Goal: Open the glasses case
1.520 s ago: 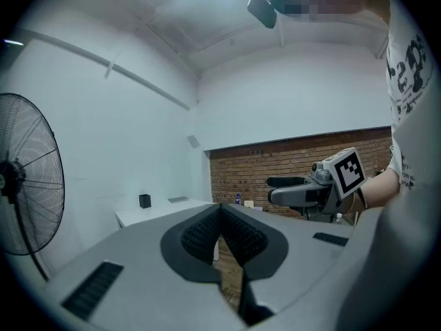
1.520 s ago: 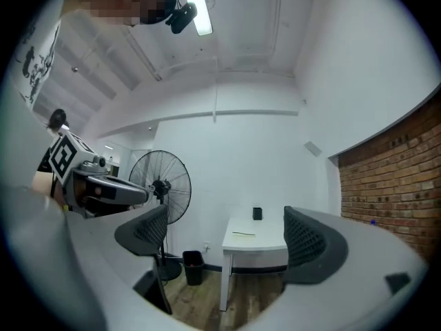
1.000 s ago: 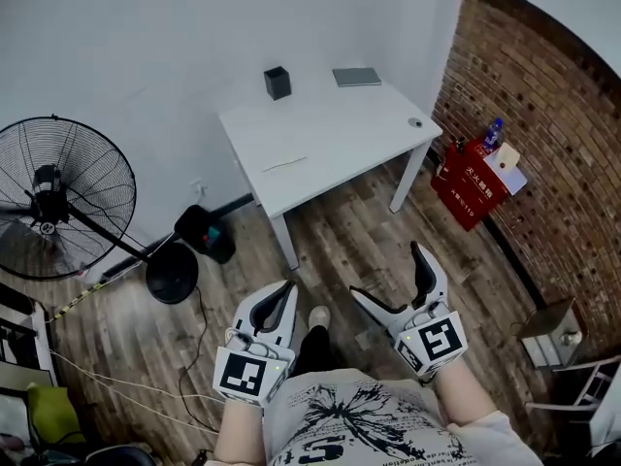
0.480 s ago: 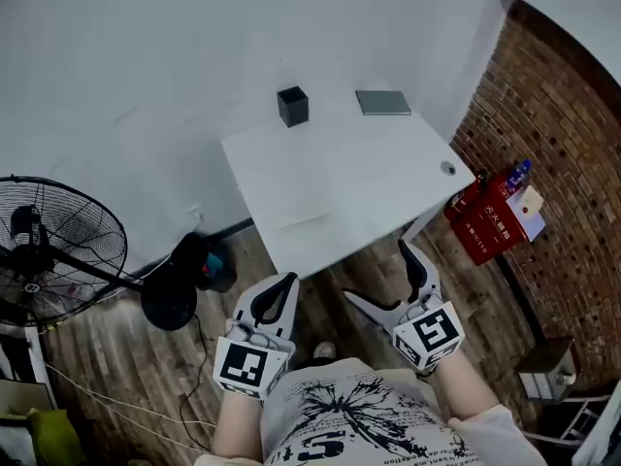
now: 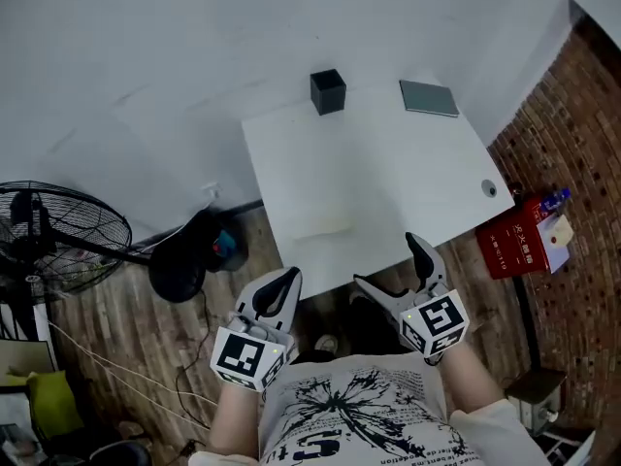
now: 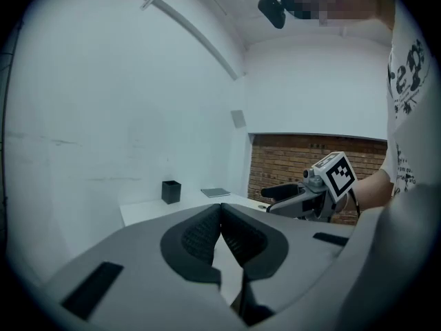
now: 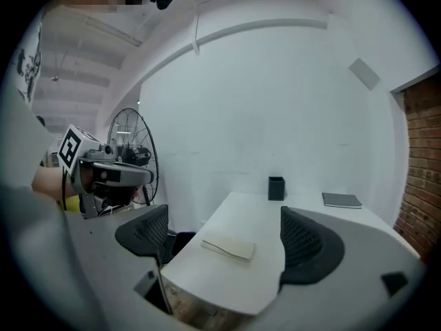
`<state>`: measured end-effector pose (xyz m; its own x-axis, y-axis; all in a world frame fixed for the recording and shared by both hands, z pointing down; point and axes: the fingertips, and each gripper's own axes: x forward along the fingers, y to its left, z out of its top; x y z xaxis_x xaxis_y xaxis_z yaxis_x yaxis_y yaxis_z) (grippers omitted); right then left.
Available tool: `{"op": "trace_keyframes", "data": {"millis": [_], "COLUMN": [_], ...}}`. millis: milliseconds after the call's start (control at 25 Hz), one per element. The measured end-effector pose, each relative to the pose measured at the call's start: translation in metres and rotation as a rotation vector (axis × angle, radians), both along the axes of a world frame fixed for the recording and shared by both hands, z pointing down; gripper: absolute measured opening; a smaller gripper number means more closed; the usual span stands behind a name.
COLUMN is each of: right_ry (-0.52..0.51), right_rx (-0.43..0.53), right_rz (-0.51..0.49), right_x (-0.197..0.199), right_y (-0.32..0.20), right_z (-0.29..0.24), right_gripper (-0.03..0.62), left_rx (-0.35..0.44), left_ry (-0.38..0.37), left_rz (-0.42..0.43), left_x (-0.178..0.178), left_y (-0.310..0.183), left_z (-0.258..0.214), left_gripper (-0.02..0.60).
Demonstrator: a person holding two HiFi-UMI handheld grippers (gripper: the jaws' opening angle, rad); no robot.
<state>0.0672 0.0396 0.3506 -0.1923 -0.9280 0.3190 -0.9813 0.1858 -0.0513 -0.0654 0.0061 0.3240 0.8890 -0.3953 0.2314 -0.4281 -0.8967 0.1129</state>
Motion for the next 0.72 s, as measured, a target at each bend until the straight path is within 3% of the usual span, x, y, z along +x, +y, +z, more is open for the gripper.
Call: {"op": "trace_keyframes", "data": {"millis": [320,520,720], "right_ry": [-0.043,0.043,0.151], "right_rx": [-0.198,-0.301,-0.409], "right_rz": [-0.236,-0.418,-0.57], "right_x": [0.037,0.046,0.048], "right_y": [-0.08,-0.114,-0.135], "right_z": [0.065,0.12,0.17], "right_gripper": [0.518,0.511,0.481], "left_rx": [-0.095,-0.139,-0.236], "left_ry": [-0.065,-0.103,-0.143], "left_rz": [-0.203,-0.316,-0.395], "left_x": [0.04,0.062,0.075], "left_y": [-0.051,-0.081,-0.09], "left_z": [0.055,0.105,0.16], "left_gripper": [0.014,0.014,0.013]}}
